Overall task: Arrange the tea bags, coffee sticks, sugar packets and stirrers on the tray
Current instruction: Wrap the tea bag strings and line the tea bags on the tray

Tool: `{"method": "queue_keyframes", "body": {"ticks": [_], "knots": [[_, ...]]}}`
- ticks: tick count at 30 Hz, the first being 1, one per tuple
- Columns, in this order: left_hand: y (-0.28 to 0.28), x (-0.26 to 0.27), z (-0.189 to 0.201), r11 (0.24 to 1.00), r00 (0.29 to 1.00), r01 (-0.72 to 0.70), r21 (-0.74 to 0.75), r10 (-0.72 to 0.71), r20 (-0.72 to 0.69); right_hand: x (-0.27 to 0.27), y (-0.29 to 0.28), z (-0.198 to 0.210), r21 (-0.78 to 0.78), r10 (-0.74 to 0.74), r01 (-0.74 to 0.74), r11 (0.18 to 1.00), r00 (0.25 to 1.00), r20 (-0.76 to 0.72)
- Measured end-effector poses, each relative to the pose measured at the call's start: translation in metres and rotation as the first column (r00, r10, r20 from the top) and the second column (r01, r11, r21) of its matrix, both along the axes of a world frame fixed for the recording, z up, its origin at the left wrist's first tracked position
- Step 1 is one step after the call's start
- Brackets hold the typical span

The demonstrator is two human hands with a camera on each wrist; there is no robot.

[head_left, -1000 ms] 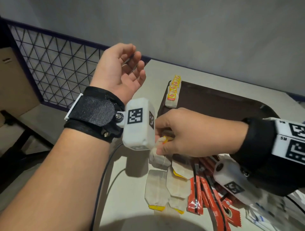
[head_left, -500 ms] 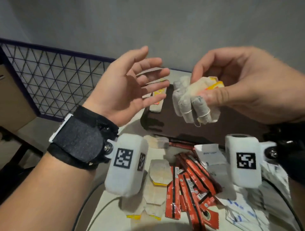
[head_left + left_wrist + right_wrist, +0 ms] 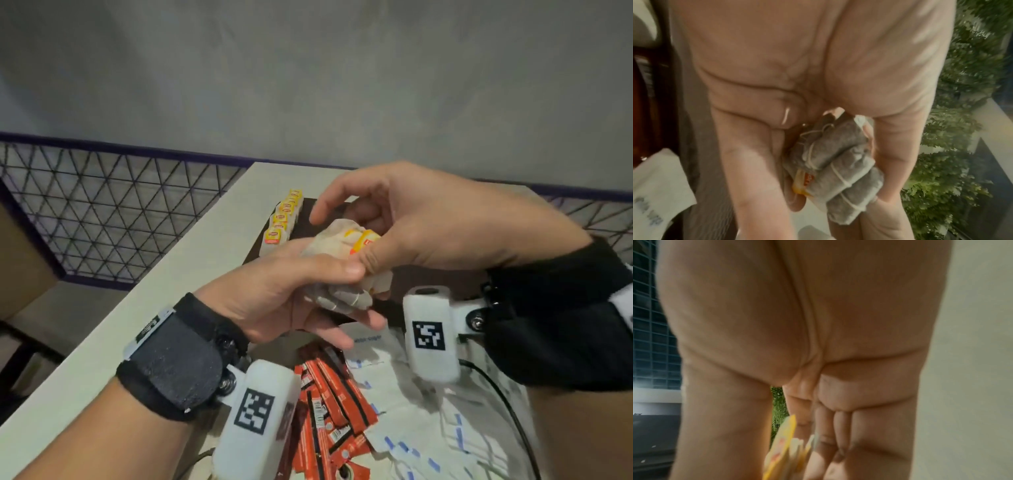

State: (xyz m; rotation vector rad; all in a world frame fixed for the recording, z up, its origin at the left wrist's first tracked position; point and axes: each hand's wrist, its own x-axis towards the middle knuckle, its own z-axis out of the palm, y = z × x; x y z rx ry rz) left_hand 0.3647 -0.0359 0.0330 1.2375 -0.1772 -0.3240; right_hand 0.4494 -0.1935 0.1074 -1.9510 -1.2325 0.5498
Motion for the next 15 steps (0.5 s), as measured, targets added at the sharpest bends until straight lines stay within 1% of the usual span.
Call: {"method": "queue_keyframes", "body": {"ticks": [4, 9, 12, 15], "knots": [[0.003, -0.004, -0.003, 0.994, 0.997, -0.062, -0.087, 0.058, -0.049, -0.001, 0.009, -0.004, -0.004, 0.004, -0.004, 1.000, 0.998, 0.067], [0.008, -0.003, -0.006, 0.975, 0.988, -0.151, -0.160, 0.142, -0.066, 0.003, 0.012, -0.010, 0.034, -0.062, 0.058, 0.998, 0.986, 0.152], [0.011, -0.005, -0.005, 0.959, 0.976, -0.218, -0.180, 0.212, -0.054, 0.006, 0.010, -0.010, 0.125, -0.135, 0.115, 0.985, 0.978, 0.158], [0.015, -0.006, -0.001, 0.930, 0.959, -0.281, -0.236, 0.278, -0.048, 0.007, 0.008, -0.006, 0.230, -0.212, 0.168, 0.959, 0.961, 0.179]]}}
